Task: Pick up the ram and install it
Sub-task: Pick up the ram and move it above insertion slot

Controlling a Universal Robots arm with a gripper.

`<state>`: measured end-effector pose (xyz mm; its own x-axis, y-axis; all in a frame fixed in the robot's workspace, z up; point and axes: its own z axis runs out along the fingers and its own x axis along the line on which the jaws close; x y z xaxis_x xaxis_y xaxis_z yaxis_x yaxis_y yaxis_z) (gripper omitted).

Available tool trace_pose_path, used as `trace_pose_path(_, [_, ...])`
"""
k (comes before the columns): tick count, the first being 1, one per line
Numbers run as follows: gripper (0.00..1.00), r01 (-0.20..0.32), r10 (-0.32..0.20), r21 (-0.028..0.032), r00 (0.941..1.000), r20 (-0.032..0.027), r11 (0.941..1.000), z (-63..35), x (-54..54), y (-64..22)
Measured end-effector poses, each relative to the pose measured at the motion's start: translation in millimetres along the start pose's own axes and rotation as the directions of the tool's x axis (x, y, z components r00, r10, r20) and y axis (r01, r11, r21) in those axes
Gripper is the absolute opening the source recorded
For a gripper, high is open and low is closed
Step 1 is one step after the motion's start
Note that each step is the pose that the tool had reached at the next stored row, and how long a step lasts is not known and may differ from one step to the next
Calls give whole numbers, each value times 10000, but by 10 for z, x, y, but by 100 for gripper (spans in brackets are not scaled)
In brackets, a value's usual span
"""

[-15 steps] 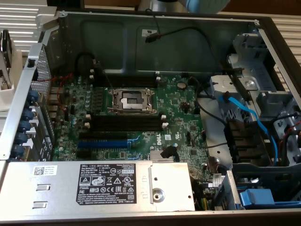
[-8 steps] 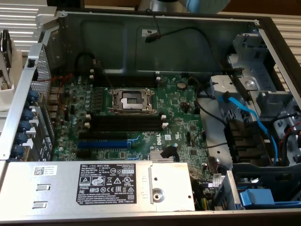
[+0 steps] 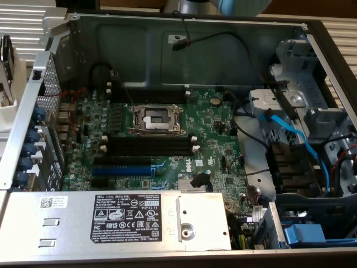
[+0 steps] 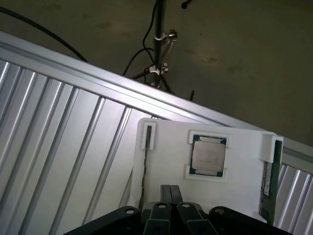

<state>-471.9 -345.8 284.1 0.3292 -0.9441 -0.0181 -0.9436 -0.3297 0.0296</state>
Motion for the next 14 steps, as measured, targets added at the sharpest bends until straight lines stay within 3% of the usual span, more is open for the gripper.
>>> trace_pose_path(10, [10, -1, 1, -2, 10000, 0, 10000, 183, 10, 0])
trace_pose_path(14, [10, 0, 0, -3, 10000, 0, 10000, 254, 116, 34])
